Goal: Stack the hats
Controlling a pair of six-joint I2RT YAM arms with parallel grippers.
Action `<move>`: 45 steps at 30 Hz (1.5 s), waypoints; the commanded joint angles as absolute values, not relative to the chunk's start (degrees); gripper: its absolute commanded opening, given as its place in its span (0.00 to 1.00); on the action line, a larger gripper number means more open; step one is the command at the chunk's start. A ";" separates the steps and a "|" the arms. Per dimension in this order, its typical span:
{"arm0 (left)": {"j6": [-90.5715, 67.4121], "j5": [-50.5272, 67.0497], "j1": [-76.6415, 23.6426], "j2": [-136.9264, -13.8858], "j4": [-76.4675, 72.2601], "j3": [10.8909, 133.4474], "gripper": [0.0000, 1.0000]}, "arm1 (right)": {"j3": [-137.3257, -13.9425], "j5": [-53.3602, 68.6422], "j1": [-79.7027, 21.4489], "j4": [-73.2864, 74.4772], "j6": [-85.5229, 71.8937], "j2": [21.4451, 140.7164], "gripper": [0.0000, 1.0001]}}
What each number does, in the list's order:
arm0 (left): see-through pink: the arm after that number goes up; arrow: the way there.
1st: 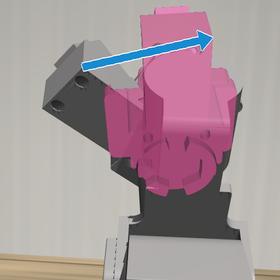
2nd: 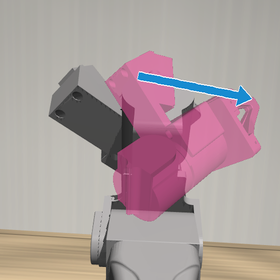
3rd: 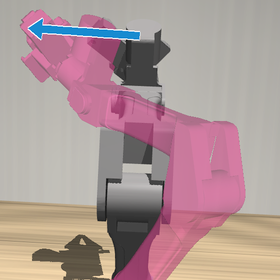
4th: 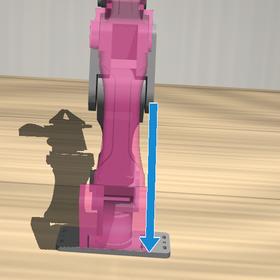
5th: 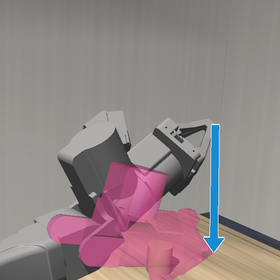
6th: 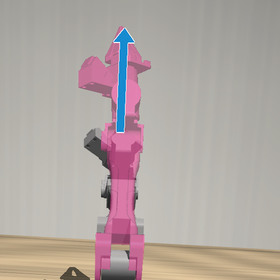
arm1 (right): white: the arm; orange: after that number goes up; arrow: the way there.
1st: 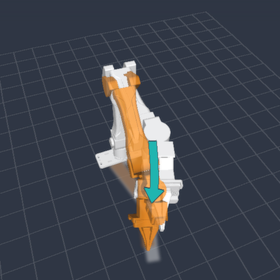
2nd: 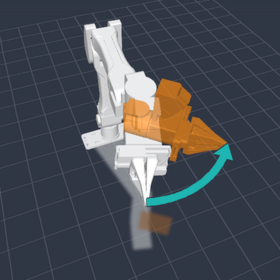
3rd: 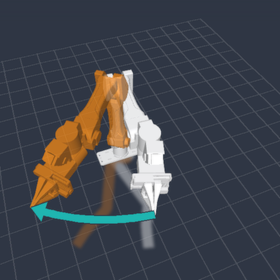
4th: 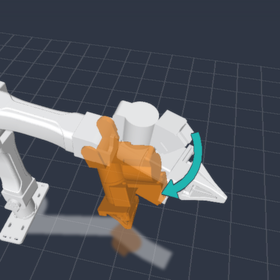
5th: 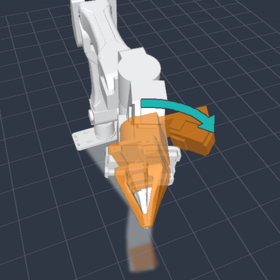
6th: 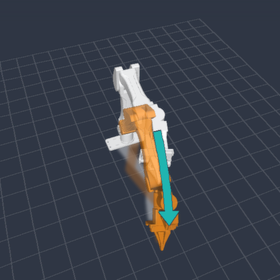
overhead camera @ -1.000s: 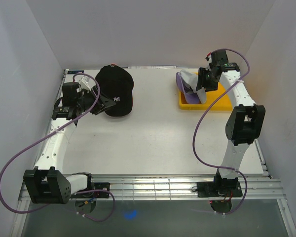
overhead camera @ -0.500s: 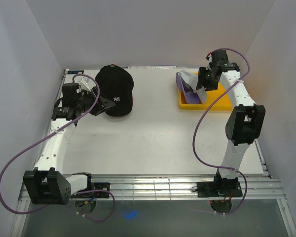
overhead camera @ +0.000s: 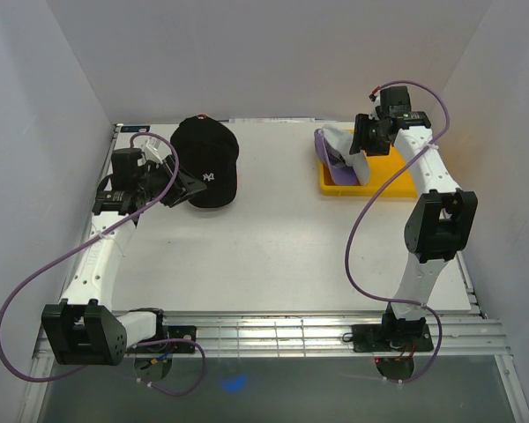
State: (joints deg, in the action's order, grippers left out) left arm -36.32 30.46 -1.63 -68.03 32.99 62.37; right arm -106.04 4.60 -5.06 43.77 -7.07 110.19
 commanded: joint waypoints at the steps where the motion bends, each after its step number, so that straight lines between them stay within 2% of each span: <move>1: -35.33 30.15 -2.02 -66.53 33.22 63.19 0.56 | -105.73 3.78 -5.27 41.40 -6.94 107.75 0.59; 9: -35.24 30.15 -2.02 -66.80 33.31 63.37 0.56 | -104.42 2.20 -5.27 42.10 -6.42 110.13 0.59; 20: -35.16 29.80 -2.29 -66.97 33.31 63.28 0.56 | -99.93 3.43 -5.27 39.64 -6.33 112.15 0.52; 41: -35.24 29.44 -2.72 -66.80 33.92 63.37 0.56 | -104.41 0.88 -5.54 42.27 -5.27 116.54 0.48; 44: -35.33 29.44 -2.64 -66.53 33.93 63.37 0.56 | -105.90 0.79 -5.62 43.15 -5.36 116.98 0.45; 45: -35.33 29.44 -2.72 -66.53 34.01 63.37 0.56 | -106.69 0.79 -5.62 43.24 -5.36 116.90 0.40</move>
State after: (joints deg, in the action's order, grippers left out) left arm -35.97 29.89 -2.48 -68.03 33.26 62.37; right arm -102.91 1.39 -5.28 42.76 -5.72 116.64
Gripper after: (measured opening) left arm 0.557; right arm 0.429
